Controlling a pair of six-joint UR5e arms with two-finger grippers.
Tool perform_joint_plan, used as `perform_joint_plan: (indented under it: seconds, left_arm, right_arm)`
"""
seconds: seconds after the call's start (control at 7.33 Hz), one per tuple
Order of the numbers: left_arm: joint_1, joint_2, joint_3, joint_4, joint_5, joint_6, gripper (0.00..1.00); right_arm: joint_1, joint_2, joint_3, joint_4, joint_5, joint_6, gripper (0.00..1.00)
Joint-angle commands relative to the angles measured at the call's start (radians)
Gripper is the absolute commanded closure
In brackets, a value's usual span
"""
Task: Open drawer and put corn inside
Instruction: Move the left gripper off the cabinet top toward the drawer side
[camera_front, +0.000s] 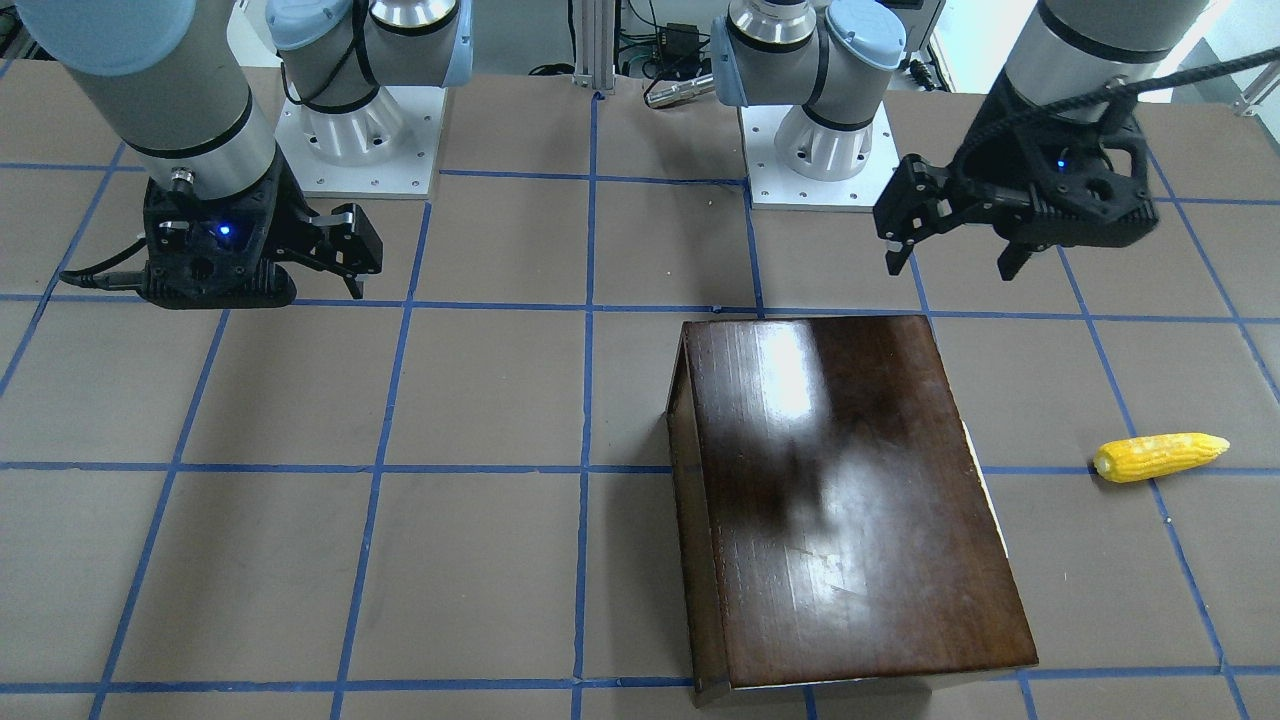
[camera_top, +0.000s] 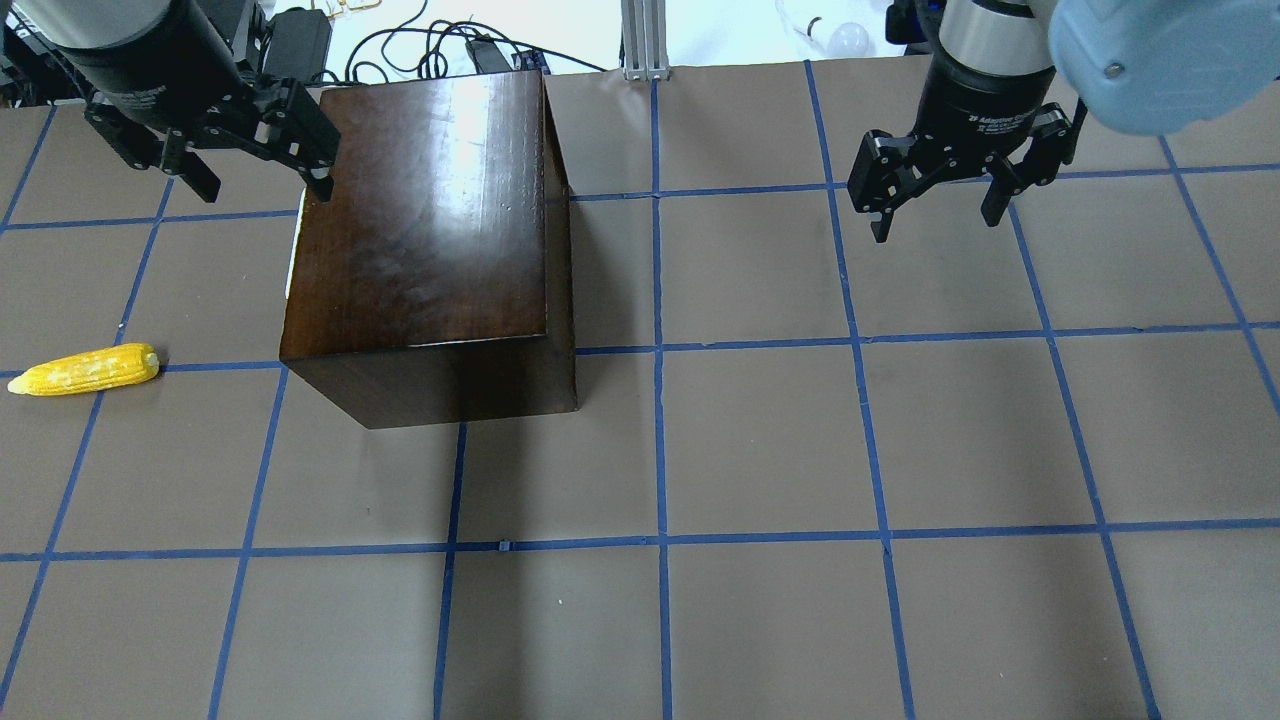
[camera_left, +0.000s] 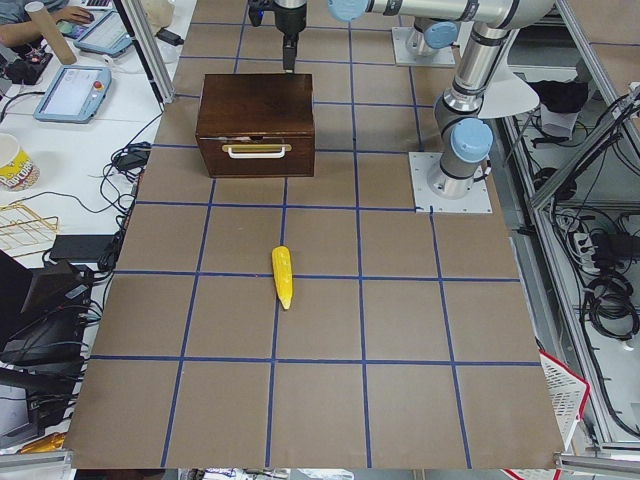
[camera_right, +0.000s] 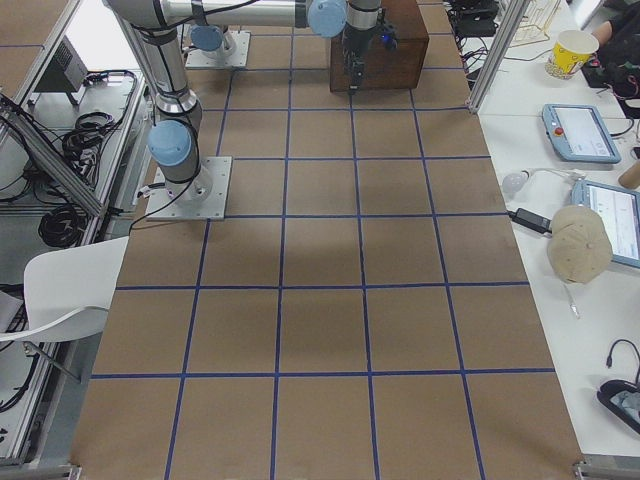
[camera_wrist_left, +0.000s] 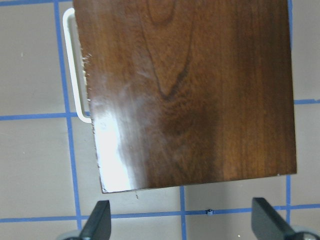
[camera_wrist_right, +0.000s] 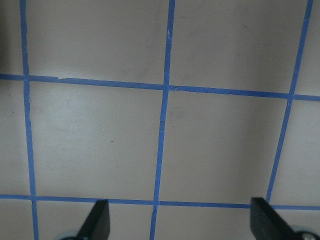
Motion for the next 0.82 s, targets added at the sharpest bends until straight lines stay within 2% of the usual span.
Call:
perform_joint_plan:
  seconds: [0.0,0.14,0.55,0.68]
  left_arm:
    - [0.141,-0.017,0.004,-0.012,-0.061,0.101,0.00]
    - [0.195,-0.037,0.002,-0.016,-0.106,0.138,0.00]
    - [0.298,-0.107,-0.010,-0.015,-0.138,0.308,0.00]
    - [0.329,-0.136,-0.011,-0.015,-0.208,0.343,0.00]
  right_arm:
    - [0.001,0.000,0.000,0.001,0.000,0.000,0.00]
    - [0.000,0.000,0.000,-0.001,-0.001,0.000,0.00]
    - [0.000,0.000,0.000,-0.001,-0.001,0.000,0.00]
    - [0.000,0.000,0.000,-0.001,-0.001,0.000,0.00]
